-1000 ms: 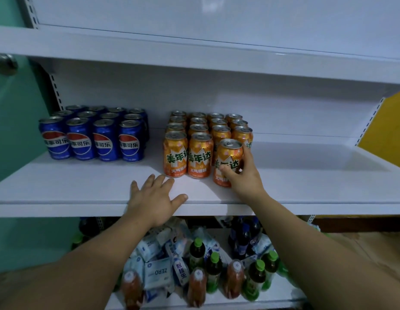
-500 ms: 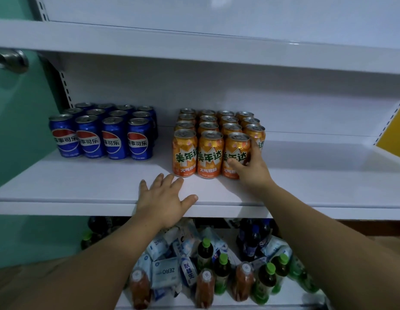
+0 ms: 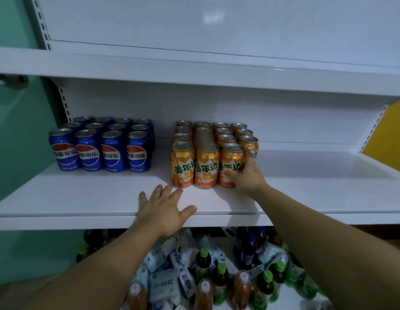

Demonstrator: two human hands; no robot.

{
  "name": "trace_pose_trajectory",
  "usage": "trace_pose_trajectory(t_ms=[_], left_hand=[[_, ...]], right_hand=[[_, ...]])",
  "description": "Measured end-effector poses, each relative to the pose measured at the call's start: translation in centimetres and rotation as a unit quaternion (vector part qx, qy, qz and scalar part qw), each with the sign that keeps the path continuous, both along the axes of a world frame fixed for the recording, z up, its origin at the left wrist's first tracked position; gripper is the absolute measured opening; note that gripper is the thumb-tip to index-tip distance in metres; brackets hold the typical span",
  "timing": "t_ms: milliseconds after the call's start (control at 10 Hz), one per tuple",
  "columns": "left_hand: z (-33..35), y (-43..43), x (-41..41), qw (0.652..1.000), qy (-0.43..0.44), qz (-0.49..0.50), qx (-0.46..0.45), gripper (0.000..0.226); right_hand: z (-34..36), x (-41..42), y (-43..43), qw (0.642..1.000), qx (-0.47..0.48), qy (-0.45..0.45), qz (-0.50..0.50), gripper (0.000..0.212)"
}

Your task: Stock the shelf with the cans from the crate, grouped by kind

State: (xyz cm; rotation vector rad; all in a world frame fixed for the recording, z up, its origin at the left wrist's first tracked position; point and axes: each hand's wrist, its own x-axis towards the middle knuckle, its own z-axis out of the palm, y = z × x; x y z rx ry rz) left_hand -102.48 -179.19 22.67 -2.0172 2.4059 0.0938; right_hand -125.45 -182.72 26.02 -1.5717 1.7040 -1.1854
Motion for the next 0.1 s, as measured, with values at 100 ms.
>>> trace_pose_trajectory(t_ms=[100], left_hand=[[0.62, -0.26, 0.32, 0.996, 0.039, -0.013, 0.08, 0.086]], right_hand=[[0.47, -0.5, 0.55, 0.996, 0.055, 0.059, -0.023, 0.084]])
